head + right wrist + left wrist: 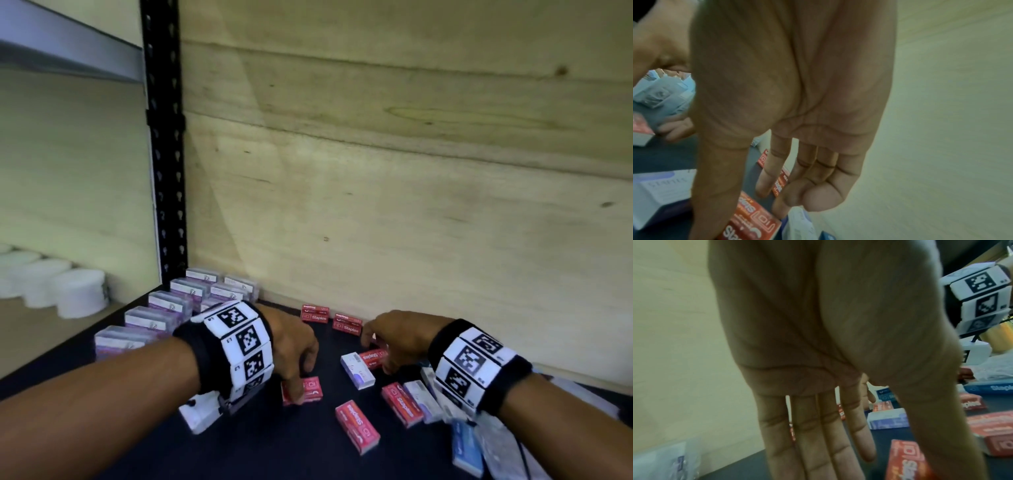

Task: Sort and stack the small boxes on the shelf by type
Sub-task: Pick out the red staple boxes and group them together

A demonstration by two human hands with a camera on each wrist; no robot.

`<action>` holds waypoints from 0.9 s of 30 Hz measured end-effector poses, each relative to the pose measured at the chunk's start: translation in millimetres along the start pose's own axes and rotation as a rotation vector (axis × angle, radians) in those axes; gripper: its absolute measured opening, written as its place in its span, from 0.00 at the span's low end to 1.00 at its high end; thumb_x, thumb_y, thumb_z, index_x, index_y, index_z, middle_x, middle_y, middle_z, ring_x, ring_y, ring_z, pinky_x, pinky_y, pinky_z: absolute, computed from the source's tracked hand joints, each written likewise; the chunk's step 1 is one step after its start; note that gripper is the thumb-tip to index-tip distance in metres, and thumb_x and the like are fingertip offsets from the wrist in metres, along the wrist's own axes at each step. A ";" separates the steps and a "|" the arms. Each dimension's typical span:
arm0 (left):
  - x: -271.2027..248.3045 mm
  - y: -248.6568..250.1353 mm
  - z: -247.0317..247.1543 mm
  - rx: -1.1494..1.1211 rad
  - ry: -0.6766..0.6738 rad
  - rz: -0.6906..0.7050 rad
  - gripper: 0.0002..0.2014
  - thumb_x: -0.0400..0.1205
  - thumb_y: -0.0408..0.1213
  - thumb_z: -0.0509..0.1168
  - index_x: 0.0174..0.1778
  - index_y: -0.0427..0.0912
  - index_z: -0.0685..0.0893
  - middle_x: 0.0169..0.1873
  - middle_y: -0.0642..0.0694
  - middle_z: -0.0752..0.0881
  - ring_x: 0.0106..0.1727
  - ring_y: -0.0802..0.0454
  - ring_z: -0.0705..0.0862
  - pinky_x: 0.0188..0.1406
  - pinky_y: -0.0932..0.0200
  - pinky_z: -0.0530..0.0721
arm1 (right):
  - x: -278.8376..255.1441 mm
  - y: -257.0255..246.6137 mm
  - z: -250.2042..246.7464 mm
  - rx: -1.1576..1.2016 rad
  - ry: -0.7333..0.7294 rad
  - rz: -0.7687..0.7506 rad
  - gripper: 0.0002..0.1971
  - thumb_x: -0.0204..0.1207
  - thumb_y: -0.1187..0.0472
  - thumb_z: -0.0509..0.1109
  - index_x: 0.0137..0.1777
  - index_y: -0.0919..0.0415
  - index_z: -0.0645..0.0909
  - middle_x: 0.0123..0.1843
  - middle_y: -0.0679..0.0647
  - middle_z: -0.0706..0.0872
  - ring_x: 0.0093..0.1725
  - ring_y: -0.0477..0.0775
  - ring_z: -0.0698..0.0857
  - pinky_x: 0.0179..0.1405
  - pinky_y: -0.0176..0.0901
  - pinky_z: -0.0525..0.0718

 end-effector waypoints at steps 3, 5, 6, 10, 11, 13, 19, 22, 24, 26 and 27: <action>-9.1 7.9 0.7 -0.002 0.019 0.039 0.24 0.76 0.47 0.75 0.67 0.52 0.80 0.33 0.63 0.78 0.51 0.56 0.81 0.60 0.54 0.80 | -4.9 -4.3 -0.5 -0.058 0.011 -0.008 0.21 0.74 0.59 0.77 0.67 0.51 0.81 0.65 0.53 0.85 0.61 0.57 0.84 0.58 0.46 0.80; -14.7 11.3 1.2 0.008 0.017 0.065 0.25 0.78 0.45 0.73 0.72 0.54 0.78 0.34 0.64 0.75 0.56 0.56 0.79 0.65 0.53 0.78 | -7.3 -4.7 0.2 -0.081 0.013 0.002 0.16 0.75 0.58 0.76 0.62 0.53 0.84 0.62 0.53 0.87 0.59 0.57 0.86 0.56 0.47 0.82; -16.2 12.3 2.0 0.011 0.016 0.075 0.25 0.79 0.45 0.72 0.73 0.55 0.77 0.35 0.64 0.75 0.55 0.56 0.78 0.65 0.53 0.78 | -8.5 -4.0 0.6 -0.087 0.010 0.014 0.14 0.75 0.58 0.76 0.61 0.54 0.84 0.61 0.54 0.88 0.58 0.57 0.86 0.55 0.48 0.83; -15.3 7.0 4.1 -0.029 0.039 0.065 0.24 0.76 0.47 0.75 0.68 0.55 0.78 0.35 0.62 0.76 0.47 0.56 0.77 0.53 0.54 0.79 | -13.7 -3.1 0.8 -0.103 -0.014 0.067 0.17 0.75 0.55 0.75 0.62 0.58 0.81 0.60 0.55 0.87 0.57 0.57 0.86 0.50 0.48 0.82; -14.2 4.8 4.4 -0.040 0.049 0.059 0.24 0.74 0.47 0.77 0.65 0.54 0.79 0.36 0.61 0.77 0.45 0.56 0.78 0.49 0.55 0.79 | -14.7 -3.2 0.8 -0.105 -0.024 0.074 0.18 0.76 0.54 0.76 0.63 0.58 0.81 0.61 0.56 0.86 0.57 0.56 0.86 0.47 0.45 0.81; -12.7 0.8 5.5 -0.063 0.065 0.052 0.23 0.71 0.46 0.80 0.60 0.52 0.80 0.40 0.59 0.81 0.44 0.55 0.81 0.43 0.57 0.79 | -15.5 -3.3 0.7 -0.097 -0.036 0.077 0.19 0.76 0.55 0.76 0.65 0.58 0.80 0.62 0.56 0.86 0.52 0.54 0.84 0.37 0.40 0.77; -13.0 -4.1 -1.1 -0.094 0.067 0.073 0.23 0.74 0.39 0.78 0.64 0.51 0.81 0.40 0.57 0.82 0.41 0.57 0.80 0.42 0.62 0.77 | -14.9 1.3 2.0 -0.072 -0.051 0.086 0.17 0.78 0.54 0.72 0.64 0.59 0.82 0.61 0.56 0.87 0.52 0.56 0.85 0.43 0.43 0.79; -13.1 -6.1 -13.3 -0.044 0.119 0.084 0.21 0.79 0.39 0.73 0.69 0.53 0.82 0.41 0.58 0.79 0.46 0.57 0.79 0.49 0.64 0.76 | -12.8 1.0 -1.0 -0.059 -0.034 0.083 0.15 0.78 0.53 0.71 0.60 0.59 0.83 0.57 0.56 0.88 0.42 0.52 0.84 0.38 0.42 0.79; -10.6 -11.3 -22.9 -0.071 0.174 0.076 0.18 0.81 0.37 0.70 0.67 0.52 0.83 0.44 0.57 0.81 0.48 0.57 0.79 0.50 0.63 0.77 | -9.7 2.4 -4.0 -0.022 -0.022 0.090 0.15 0.77 0.53 0.72 0.59 0.58 0.83 0.55 0.55 0.88 0.36 0.49 0.81 0.34 0.40 0.79; -5.6 -18.0 -31.8 -0.129 0.225 0.068 0.16 0.81 0.35 0.69 0.64 0.50 0.83 0.47 0.55 0.83 0.48 0.56 0.80 0.49 0.63 0.77 | -4.9 3.4 -6.6 0.017 0.002 0.085 0.14 0.76 0.51 0.73 0.58 0.55 0.83 0.53 0.52 0.87 0.41 0.50 0.83 0.39 0.42 0.81; -2.8 -21.3 -35.7 -0.161 0.248 0.063 0.15 0.81 0.34 0.69 0.63 0.49 0.82 0.49 0.54 0.84 0.48 0.56 0.81 0.48 0.63 0.78 | -2.6 2.9 -8.1 0.032 0.016 0.074 0.13 0.76 0.50 0.73 0.57 0.54 0.82 0.52 0.51 0.87 0.45 0.52 0.84 0.43 0.43 0.81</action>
Point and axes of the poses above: each hand's wrist, its own x-axis towards the middle knuckle, its own z-axis out of the palm, y = z × x, the point moved 8 cm from there along x, towards the middle knuckle
